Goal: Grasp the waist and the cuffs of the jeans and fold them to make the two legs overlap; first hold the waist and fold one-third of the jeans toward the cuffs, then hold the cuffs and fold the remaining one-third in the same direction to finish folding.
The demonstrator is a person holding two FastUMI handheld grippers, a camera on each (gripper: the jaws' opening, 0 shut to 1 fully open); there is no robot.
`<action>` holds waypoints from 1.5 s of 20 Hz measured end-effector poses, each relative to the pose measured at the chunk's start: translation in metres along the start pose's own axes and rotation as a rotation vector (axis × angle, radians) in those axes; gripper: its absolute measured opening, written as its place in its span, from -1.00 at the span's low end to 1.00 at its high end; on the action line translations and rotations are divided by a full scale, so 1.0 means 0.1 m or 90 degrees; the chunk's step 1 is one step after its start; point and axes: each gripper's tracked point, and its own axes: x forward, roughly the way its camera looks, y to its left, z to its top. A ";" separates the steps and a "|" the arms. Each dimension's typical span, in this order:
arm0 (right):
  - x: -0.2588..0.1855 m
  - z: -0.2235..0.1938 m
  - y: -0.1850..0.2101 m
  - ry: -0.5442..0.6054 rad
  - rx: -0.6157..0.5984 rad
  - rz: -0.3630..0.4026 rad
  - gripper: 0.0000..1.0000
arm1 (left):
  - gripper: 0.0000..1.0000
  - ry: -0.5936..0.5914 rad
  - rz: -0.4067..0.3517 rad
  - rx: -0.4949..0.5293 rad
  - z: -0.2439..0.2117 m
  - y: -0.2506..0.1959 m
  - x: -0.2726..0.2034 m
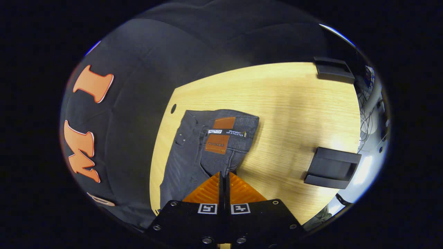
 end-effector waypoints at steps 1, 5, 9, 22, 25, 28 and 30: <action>-0.06 0.03 0.13 -0.003 -0.003 0.014 -0.99 | -0.97 -0.001 -0.013 -0.004 0.01 -0.10 -0.01; -0.05 0.13 0.62 -0.008 -0.039 0.053 -1.00 | -0.97 -0.005 -0.048 -0.002 0.12 -0.47 -0.07; 0.19 0.19 1.22 0.003 -0.065 0.087 -1.00 | -0.97 0.023 0.048 0.068 0.18 -0.61 0.13; 1.33 0.41 2.13 0.025 -0.087 0.047 -0.99 | -0.97 0.084 0.228 0.239 0.38 -1.78 1.79; 1.54 0.47 2.15 0.024 -0.077 0.020 -0.99 | -0.97 0.118 0.297 0.274 0.39 -1.72 2.13; 1.83 0.43 2.21 0.050 -0.082 -0.002 -0.99 | -0.92 0.140 0.343 0.277 0.43 -1.71 2.40; 1.82 0.46 2.24 0.060 -0.086 -0.025 -0.99 | -0.40 0.123 0.344 0.298 0.54 -1.78 2.50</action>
